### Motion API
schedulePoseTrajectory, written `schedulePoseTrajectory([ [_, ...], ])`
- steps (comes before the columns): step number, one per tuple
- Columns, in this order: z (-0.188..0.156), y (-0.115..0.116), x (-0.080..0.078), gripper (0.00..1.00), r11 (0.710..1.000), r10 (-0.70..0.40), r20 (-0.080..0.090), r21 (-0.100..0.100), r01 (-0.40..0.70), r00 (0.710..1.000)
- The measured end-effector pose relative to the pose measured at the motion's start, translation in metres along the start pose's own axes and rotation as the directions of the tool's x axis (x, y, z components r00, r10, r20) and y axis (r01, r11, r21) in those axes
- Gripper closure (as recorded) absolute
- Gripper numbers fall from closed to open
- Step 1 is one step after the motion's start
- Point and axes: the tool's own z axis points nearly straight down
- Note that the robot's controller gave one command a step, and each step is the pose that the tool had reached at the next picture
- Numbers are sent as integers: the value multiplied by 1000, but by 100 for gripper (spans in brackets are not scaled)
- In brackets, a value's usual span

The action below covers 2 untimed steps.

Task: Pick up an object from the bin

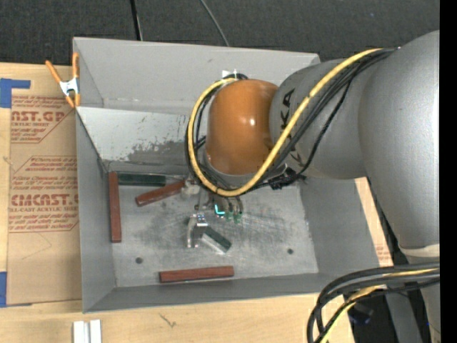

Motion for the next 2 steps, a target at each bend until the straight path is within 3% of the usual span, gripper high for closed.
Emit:
schedulePoseTrajectory([
  [1,-4,-1,-2,0,1000,1,7,-1,-1,1000],
  [2,68,-62,8,100,989,-149,10,0,149,989],
])
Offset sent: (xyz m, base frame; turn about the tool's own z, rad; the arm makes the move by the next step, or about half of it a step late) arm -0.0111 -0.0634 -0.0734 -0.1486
